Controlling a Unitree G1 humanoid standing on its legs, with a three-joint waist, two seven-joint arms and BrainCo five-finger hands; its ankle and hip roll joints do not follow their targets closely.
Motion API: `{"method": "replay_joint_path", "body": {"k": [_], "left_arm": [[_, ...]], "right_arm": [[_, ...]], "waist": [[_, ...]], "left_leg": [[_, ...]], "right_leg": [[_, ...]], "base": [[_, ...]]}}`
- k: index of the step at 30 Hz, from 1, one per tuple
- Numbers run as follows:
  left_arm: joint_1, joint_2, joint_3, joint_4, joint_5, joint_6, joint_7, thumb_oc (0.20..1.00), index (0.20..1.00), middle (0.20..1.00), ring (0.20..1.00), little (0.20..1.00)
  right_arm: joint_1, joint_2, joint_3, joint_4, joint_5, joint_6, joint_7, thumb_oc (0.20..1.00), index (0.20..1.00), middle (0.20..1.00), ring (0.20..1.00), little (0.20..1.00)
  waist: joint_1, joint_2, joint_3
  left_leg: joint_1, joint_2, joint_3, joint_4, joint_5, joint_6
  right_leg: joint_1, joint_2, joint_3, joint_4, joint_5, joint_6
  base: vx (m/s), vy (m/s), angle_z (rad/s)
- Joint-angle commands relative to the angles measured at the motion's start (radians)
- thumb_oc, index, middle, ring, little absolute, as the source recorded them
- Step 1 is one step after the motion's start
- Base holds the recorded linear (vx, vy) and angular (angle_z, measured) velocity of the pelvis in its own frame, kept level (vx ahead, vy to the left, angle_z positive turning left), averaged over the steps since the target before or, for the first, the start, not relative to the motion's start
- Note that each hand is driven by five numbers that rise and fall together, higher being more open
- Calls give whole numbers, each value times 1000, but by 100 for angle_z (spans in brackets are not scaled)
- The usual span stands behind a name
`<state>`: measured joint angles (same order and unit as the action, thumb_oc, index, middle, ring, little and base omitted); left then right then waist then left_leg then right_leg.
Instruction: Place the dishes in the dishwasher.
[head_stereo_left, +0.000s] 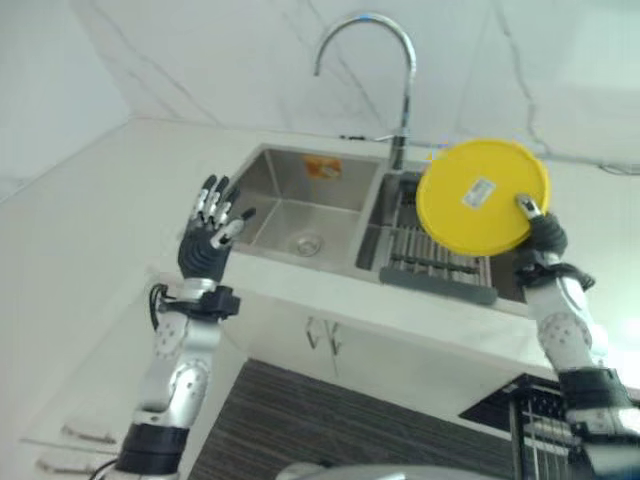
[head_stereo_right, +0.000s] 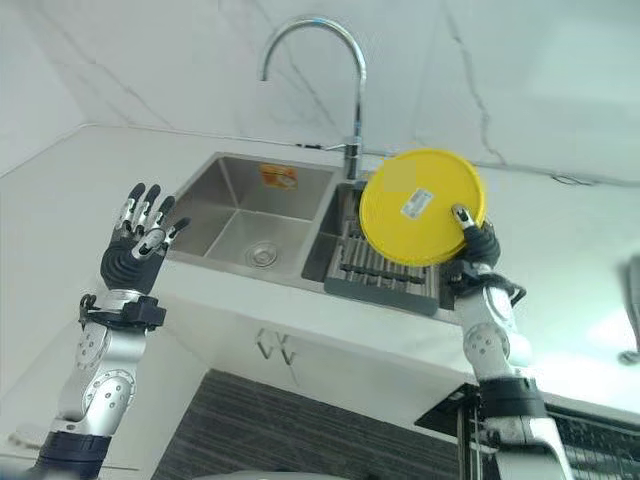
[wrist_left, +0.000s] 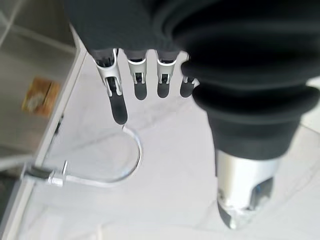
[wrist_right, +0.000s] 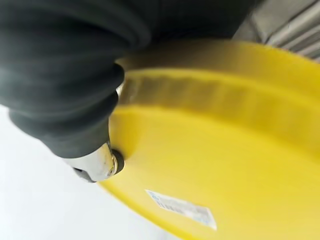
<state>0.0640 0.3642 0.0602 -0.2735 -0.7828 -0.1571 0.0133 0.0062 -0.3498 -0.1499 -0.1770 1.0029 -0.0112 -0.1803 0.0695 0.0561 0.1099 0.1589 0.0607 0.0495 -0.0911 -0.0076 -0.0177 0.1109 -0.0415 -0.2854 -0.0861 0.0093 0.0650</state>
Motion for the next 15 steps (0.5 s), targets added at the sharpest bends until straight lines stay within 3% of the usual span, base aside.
{"method": "replay_joint_path", "body": {"k": [1, 2, 3, 4, 6, 8, 9, 10, 15], "left_arm": [[-29, 88, 80, -5, 28, -70, -60, 1000, 1000, 1000, 1000, 1000], [-26, 84, 86, -6, 32, -75, -70, 1000, 1000, 1000, 1000, 1000], [-26, 82, 92, -15, 32, -77, -77, 1000, 1000, 1000, 1000, 1000], [-24, 68, 105, -28, 31, -85, -90, 1000, 1000, 1000, 1000, 1000], [5, 45, 134, -56, 47, -98, -83, 1000, 1000, 1000, 1000, 1000], [30, 40, 147, -76, 72, -114, -64, 1000, 1000, 1000, 1000, 1000], [37, 32, 146, -92, 67, -118, -87, 1000, 1000, 1000, 1000, 1000], [33, 32, 143, -90, 64, -117, -91, 1000, 1000, 1000, 1000, 1000], [-70, 51, 67, -64, 82, -110, -94, 1000, 1000, 1000, 1000, 1000]], "right_arm": [[-200, -24, -64, 85, 47, -96, 63, 200, 200, 200, 200, 200], [-178, -14, -77, 68, 45, -88, 67, 200, 200, 200, 200, 200], [-150, -11, -92, 50, 63, -86, 69, 200, 200, 200, 200, 200], [-114, 20, -123, 21, 77, -79, 79, 200, 200, 200, 200, 200], [-94, 33, -143, 0, 92, -60, 114, 200, 200, 200, 200, 200], [-97, 42, -128, -11, 88, -59, 131, 200, 200, 200, 200, 200], [-89, 46, -115, -41, 59, -105, 135, 200, 200, 200, 200, 200], [-87, 47, -115, -46, 60, -110, 133, 200, 200, 200, 200, 200], [-67, 47, -130, -103, 61, -140, 108, 200, 200, 200, 200, 200]], "waist": [[-35, -100, -32], [-41, -105, -24], [-46, -115, -11], [-50, -128, 12], [-36, -131, 20], [-14, -121, 26], [-19, -108, 22], [-21, -108, 21], [-90, -96, 6]], "left_leg": [[29, -65, 86, 15, -88, 38], [11, -67, 97, 48, -83, 32], [-25, -63, 108, 139, -106, 19], [-103, -54, 81, 276, -92, -1], [-114, -99, -63, 219, -92, 19], [-94, -132, -186, 149, -78, 37], [-59, -139, -191, 78, -63, 56], [-58, -138, -183, 70, -58, 57], [-11, -126, -126, 4, -66, 65]], "right_leg": [[50, 27, 120, -1, -67, -25], [46, 24, 123, -1, -56, -28], [50, 14, 122, -1, -56, -29], [45, 5, 131, -1, -41, -32], [22, 14, 192, -1, -18, -25], [23, 33, 252, -1, -15, -24], [23, 42, 291, -1, -22, -19], [19, 40, 292, -1, -18, -18], [2, 26, 300, 12, -14, 2]], "base": [[-18, -72, -59], [-12, -84, -47], [-42, -106, -42], [-33, -75, -32], [9, 23, -55], [110, 106, -183], [73, 147, -239], [44, 183, -167], [58, 201, -40]]}}
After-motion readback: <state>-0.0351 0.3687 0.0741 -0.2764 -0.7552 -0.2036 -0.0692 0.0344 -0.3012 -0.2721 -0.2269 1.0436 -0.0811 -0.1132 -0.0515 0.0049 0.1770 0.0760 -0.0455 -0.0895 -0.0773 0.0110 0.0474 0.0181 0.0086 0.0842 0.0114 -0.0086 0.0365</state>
